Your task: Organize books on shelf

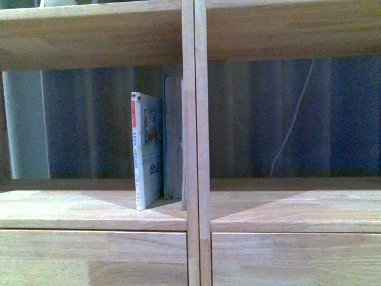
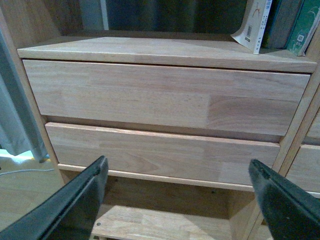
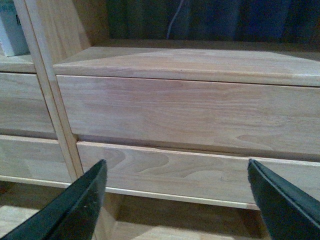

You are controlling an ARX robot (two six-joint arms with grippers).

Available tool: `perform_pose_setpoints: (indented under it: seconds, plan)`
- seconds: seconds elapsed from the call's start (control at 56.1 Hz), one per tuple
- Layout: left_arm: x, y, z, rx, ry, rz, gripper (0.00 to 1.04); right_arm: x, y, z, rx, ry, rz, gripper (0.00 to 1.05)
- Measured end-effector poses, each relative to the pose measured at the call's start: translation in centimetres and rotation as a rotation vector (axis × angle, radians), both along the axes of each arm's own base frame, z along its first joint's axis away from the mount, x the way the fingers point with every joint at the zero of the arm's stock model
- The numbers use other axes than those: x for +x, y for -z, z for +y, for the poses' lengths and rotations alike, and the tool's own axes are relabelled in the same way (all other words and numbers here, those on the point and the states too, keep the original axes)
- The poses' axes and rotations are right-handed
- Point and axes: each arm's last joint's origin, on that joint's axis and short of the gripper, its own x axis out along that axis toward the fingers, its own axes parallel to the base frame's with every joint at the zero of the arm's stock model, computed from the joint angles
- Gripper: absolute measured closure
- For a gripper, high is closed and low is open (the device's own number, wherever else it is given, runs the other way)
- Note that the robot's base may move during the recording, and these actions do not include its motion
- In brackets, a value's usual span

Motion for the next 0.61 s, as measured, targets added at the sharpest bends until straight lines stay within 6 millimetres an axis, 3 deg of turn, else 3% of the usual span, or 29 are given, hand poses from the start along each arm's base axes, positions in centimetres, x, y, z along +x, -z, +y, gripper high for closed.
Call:
perform_pose_setpoints:
  seconds: [0.036, 0.606]
  plan:
    - [0.00, 0.00, 0.00, 0.001, 0.000, 0.000, 0.06, 0.00, 0.00, 0.00, 0.000, 0.000, 0.000, 0.06]
    - [0.00, 0.00, 0.00, 0.000, 0.000, 0.000, 0.07, 0.00, 0.00, 0.00, 0.000, 0.000, 0.000, 0.07]
